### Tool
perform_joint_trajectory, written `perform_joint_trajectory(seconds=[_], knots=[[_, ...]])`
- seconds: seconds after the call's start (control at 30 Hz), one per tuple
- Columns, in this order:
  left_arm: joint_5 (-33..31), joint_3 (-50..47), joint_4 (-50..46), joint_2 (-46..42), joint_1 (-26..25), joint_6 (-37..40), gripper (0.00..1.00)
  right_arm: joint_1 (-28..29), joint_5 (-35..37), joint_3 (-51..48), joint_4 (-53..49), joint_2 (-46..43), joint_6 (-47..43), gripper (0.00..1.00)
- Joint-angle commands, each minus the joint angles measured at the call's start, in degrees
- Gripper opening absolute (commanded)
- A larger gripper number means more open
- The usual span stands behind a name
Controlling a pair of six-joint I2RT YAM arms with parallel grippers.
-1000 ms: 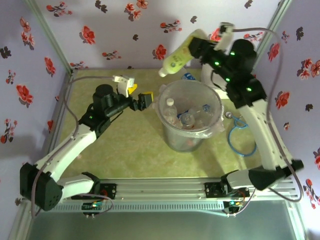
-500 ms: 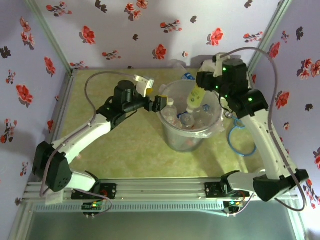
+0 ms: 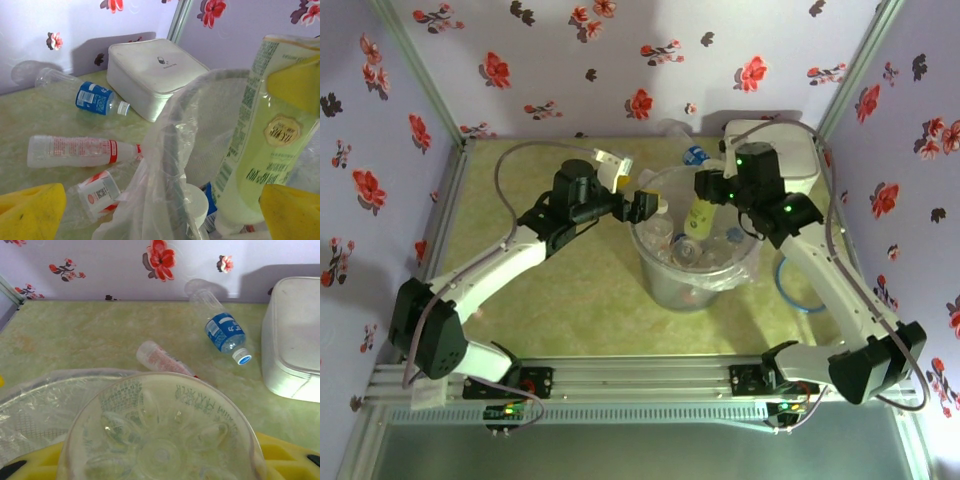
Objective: Put the plastic bottles in the bin
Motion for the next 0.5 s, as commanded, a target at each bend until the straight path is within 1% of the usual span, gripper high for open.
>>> perform_joint_trajectory(seconds=[0.0, 0.17, 0.27, 0.3, 0.37, 0.43, 0.47], knots=[[-1.0, 0.5, -1.7, 1.5, -0.5, 1.2, 1.00, 3.2, -3.5, -4.7, -6.8, 2.2, 1.5, 0.36], [-1.1, 0.5, -2.0, 1.7, -0.5, 1.6, 1.00, 4.8, -5.0, -8.9, -4.7, 1.9, -2.0, 0.36], [-1.5, 0.5, -2.4, 1.7, -0.5, 2.1, 1.00, 4.8, -8.3, -10.6, -3.4, -0.6, -2.0, 0.36], [-1.5, 0.6, -2.6, 1.6, -0.5, 2.2, 1.00, 4.7, -9.5, -10.6, -3.4, -1.4, -1.8, 0.38], [-1.5, 0.8, -2.9, 1.9, -0.5, 2.5, 1.00, 4.3, -12.2, -9.4, -4.9, -3.0, -2.0, 0.48], [-1.6, 1.0, -2.9, 2.1, -0.5, 2.7, 1.00, 3.9, -12.7, -6.5, -7.9, -4.1, -2.8, 0.69], [-1.6, 1.1, -2.9, 2.3, -0.5, 2.8, 1.00, 3.7, -12.2, -5.4, -8.8, -4.6, -3.3, 0.76]])
